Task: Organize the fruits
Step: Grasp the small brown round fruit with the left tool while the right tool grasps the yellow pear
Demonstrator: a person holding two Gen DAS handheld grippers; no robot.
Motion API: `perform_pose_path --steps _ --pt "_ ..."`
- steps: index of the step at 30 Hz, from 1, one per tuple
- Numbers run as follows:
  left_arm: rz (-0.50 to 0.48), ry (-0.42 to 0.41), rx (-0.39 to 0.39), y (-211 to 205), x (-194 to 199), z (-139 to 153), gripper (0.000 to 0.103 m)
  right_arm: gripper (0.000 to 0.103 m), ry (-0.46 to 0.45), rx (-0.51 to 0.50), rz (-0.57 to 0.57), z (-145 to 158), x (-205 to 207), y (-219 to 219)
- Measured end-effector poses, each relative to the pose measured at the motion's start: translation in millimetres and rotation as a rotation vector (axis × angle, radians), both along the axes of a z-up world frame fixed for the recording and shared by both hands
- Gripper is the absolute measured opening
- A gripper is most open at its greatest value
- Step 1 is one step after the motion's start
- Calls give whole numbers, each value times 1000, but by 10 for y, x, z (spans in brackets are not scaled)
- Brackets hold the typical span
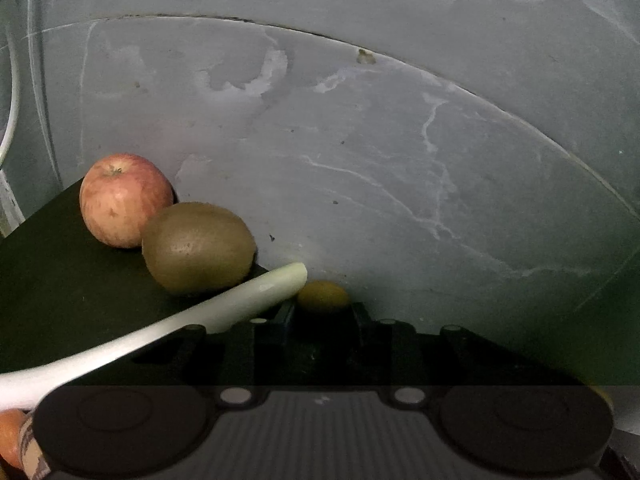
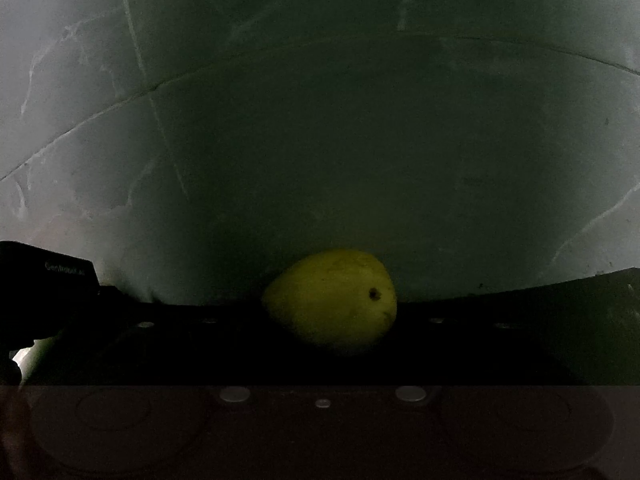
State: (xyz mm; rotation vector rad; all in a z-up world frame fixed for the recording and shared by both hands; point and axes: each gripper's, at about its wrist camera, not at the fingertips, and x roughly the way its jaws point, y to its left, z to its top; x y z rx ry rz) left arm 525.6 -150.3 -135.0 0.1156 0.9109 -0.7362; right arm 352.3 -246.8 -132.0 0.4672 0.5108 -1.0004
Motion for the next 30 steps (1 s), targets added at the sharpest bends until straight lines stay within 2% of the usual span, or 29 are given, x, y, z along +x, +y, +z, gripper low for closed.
perform_pose_path --steps 6,11,21,27,30 --pt "-38 6 1 -28 -102 -17 30 68 -28 3 15 -25 -46 43" --pt "-81 18 3 10 -193 -25 30 68 -59 10 37 104 -239 69" --pt "-141 77 -5 182 -461 46 30 67 -184 54 116 129 -594 57" --pt "-148 94 -22 400 -637 129 30 67 -238 56 152 185 -801 245" --pt "-154 102 -35 399 -563 178 30 67 -254 55 165 232 -901 382"
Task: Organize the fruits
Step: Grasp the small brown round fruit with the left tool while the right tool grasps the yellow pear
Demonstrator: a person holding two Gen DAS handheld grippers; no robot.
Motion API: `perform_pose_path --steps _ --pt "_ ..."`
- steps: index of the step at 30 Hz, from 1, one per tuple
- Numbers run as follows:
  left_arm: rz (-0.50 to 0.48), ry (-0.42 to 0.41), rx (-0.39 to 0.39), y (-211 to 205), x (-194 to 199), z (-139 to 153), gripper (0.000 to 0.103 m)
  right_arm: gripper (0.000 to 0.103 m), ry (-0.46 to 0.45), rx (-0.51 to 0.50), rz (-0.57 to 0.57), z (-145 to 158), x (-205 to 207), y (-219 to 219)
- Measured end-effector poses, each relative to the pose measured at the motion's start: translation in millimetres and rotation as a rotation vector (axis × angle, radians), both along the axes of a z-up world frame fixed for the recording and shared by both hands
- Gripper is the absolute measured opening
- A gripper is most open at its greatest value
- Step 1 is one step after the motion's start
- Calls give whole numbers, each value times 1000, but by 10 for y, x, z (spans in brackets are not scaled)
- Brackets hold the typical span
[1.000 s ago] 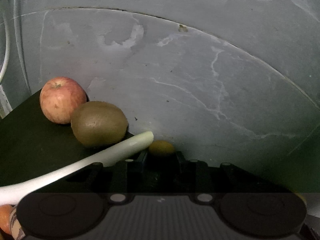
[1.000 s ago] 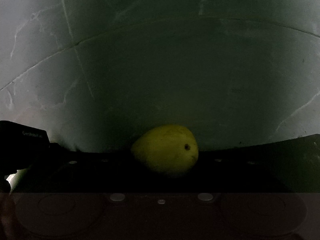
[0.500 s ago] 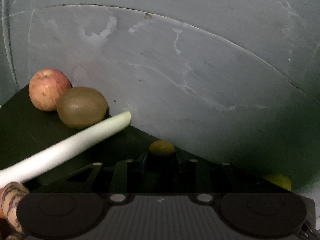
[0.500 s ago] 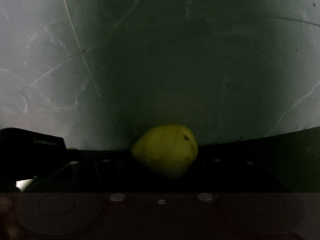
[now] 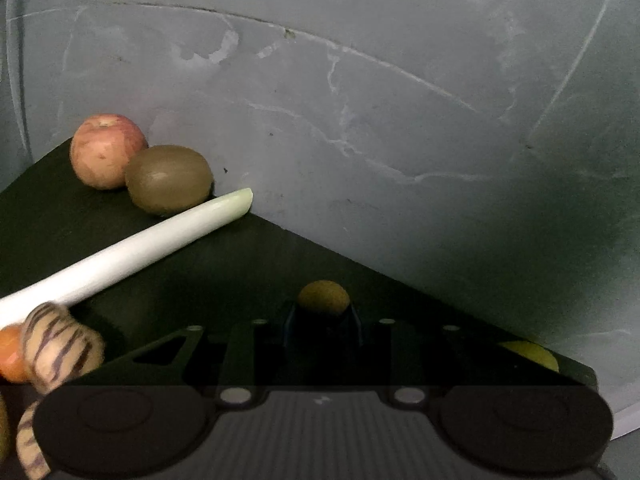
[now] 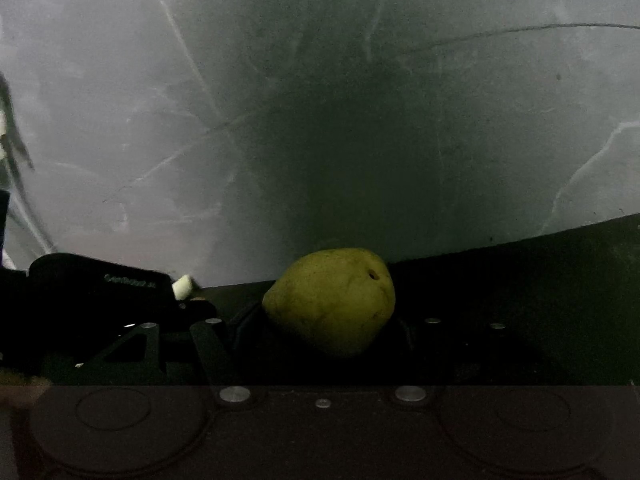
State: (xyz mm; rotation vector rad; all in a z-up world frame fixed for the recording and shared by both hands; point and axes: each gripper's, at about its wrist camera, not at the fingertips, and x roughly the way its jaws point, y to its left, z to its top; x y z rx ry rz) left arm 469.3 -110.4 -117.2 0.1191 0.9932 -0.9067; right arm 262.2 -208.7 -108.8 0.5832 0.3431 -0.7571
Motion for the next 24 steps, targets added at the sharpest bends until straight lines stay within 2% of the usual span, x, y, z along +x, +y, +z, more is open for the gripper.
perform_pose_path --steps 6,13,17,24 --pt "-24 -2 -41 155 1 182 30 67 -9 -32 11 249 -158 459" --pt "-40 -22 -97 814 -166 612 30 67 5 -70 40 505 -357 1164" --pt "-59 -44 -104 1272 -266 762 30 67 11 -67 64 538 -489 1567" --pt "-114 -60 -83 1993 -520 819 30 67 44 -44 113 436 -655 2203"
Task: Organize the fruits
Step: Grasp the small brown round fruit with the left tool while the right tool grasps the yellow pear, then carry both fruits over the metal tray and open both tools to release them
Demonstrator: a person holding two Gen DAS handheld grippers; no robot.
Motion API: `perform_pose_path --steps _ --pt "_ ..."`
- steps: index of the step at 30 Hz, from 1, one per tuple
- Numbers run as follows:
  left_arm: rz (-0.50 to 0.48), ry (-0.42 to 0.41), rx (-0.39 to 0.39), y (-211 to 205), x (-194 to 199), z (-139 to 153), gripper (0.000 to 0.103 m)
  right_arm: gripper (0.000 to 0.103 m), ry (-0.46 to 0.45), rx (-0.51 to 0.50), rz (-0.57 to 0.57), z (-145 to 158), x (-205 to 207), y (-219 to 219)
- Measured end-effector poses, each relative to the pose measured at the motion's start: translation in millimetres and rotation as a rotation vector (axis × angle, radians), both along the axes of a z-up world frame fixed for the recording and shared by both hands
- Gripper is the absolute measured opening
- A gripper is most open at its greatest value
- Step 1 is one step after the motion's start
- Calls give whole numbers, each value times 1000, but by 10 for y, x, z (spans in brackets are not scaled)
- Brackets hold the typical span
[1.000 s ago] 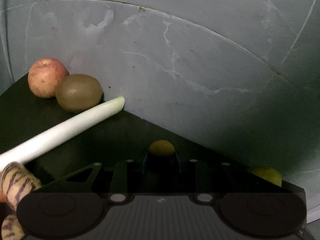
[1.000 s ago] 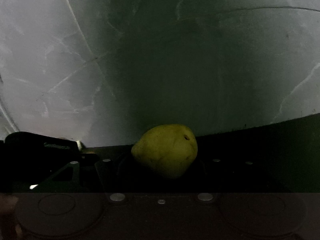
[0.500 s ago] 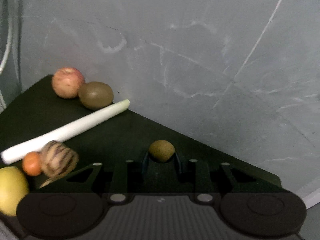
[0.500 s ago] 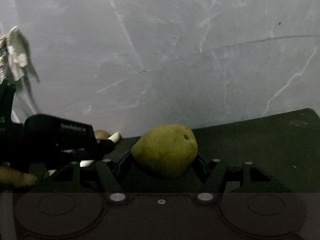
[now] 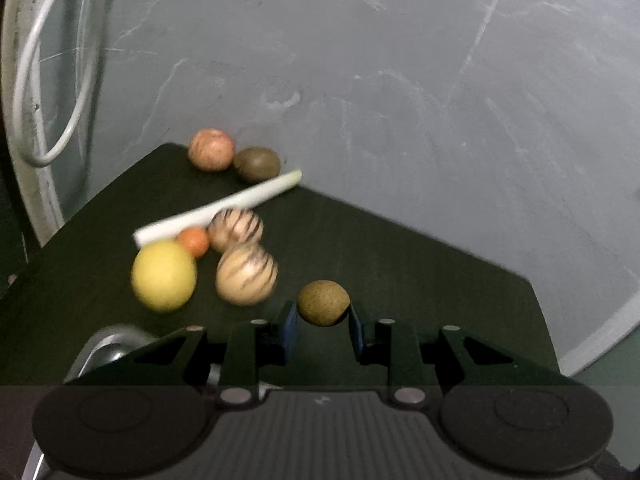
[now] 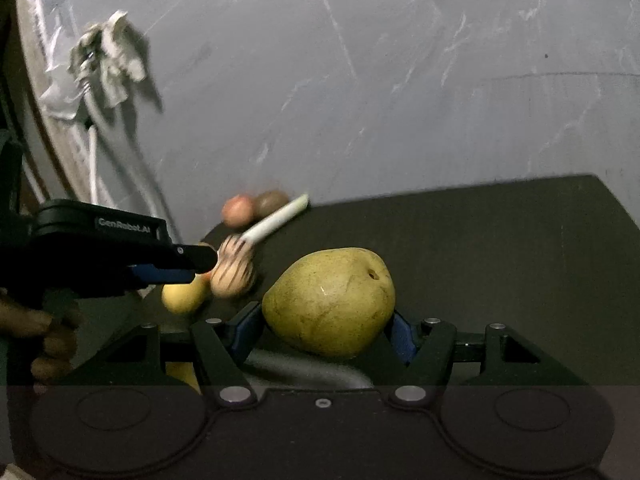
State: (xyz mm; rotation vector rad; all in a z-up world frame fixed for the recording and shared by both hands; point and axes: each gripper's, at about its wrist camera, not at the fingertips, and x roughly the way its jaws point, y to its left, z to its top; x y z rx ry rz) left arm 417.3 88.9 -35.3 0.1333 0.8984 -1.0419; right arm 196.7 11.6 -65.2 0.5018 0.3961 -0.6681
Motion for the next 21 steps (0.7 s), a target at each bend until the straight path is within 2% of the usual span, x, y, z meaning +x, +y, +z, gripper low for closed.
perform_pose_path --steps 9,21 --pt "-107 25 31 628 -428 -64 30 67 95 1 100 -153 -61 535" --pt "-110 88 123 915 -485 -354 30 67 215 -27 200 -234 11 634"
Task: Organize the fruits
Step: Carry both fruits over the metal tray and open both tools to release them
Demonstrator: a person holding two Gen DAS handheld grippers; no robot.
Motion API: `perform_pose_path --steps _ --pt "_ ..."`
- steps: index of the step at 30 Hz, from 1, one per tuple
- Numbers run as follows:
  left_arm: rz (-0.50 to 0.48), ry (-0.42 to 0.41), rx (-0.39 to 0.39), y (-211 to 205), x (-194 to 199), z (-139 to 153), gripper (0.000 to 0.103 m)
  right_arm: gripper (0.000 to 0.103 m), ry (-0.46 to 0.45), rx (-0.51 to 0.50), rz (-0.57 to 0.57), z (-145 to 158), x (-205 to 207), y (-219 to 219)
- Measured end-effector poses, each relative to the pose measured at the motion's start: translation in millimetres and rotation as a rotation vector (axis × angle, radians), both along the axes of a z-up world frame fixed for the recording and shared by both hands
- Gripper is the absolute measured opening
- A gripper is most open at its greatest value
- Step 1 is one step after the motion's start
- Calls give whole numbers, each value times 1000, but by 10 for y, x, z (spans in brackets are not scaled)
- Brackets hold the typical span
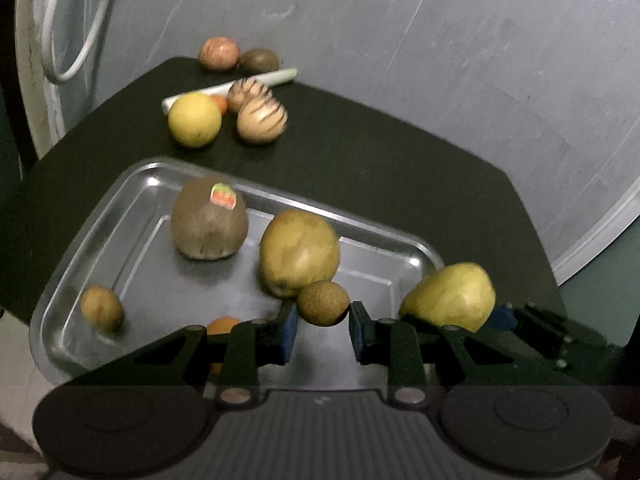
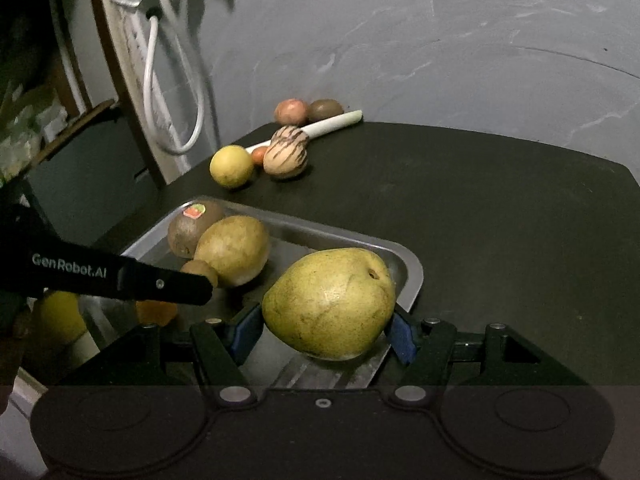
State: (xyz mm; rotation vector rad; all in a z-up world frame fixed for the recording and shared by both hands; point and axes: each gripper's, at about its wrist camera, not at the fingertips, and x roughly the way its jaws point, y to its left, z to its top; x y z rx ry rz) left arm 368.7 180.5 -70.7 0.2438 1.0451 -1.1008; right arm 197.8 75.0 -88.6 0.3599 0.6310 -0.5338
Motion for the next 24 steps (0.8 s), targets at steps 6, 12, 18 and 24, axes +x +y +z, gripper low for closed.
perform_pose_path --steps 6,12,18,24 --pt "1 17 57 23 32 -121 30 68 54 -8 60 2 58 -56" --pt "-18 13 72 -18 31 -143 30 68 105 -12 97 18 175 -118" --pt "-31 35 77 -36 69 -143 31 68 135 -22 122 21 226 -156" --pt "-27 53 78 -47 111 -153 31 68 135 -13 107 27 205 -217"
